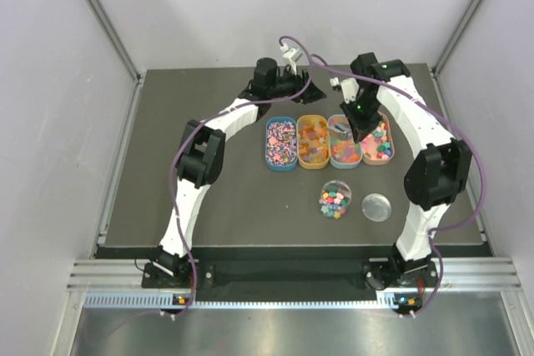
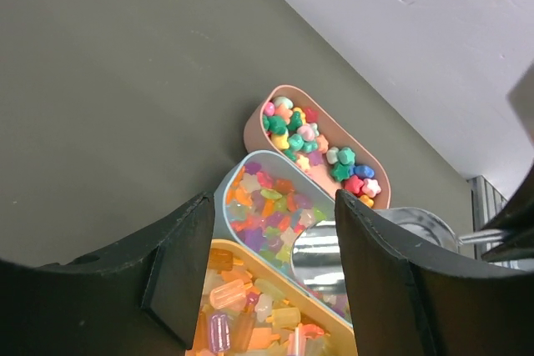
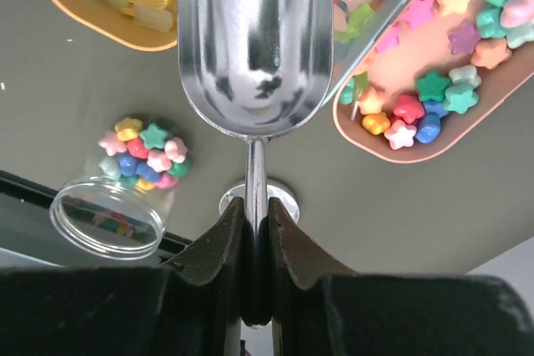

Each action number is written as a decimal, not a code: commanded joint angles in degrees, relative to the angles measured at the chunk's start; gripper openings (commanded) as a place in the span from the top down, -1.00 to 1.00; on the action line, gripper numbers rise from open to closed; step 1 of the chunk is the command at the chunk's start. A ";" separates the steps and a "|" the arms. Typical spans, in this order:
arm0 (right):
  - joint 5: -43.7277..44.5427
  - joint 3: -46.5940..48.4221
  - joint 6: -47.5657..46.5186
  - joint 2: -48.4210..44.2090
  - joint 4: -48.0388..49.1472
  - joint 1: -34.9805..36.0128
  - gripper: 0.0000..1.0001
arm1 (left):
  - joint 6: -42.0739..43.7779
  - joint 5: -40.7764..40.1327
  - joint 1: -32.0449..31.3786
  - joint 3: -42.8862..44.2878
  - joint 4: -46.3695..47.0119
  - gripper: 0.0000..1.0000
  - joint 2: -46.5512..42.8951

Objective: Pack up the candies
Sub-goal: Scoop the fake candies from the storage box, then place the fake candies in the packing bottle, then adjust the spatula.

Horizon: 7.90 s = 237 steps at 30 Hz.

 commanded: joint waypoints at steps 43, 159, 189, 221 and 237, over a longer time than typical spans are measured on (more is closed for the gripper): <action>16.38 -5.02 -7.96 5.23 -7.30 3.17 1.00 | 0.83 -1.94 -2.55 6.08 9.79 -0.29 9.06; 20.15 -42.19 -65.52 -48.82 -1.41 -0.61 1.00 | 16.56 4.57 0.53 -24.24 -22.02 -0.22 -31.19; 30.00 -40.34 -59.65 -39.33 -5.02 16.53 1.00 | 18.40 1.84 1.23 -27.14 -24.75 -0.22 -33.30; 43.96 -38.93 -57.18 -35.01 -6.68 22.68 1.00 | 17.27 1.76 2.02 -29.52 -22.82 -0.21 -33.91; 44.42 -32.88 -56.40 -34.06 -6.68 23.03 1.00 | 16.82 3.51 2.20 -27.85 -23.08 -0.20 -33.82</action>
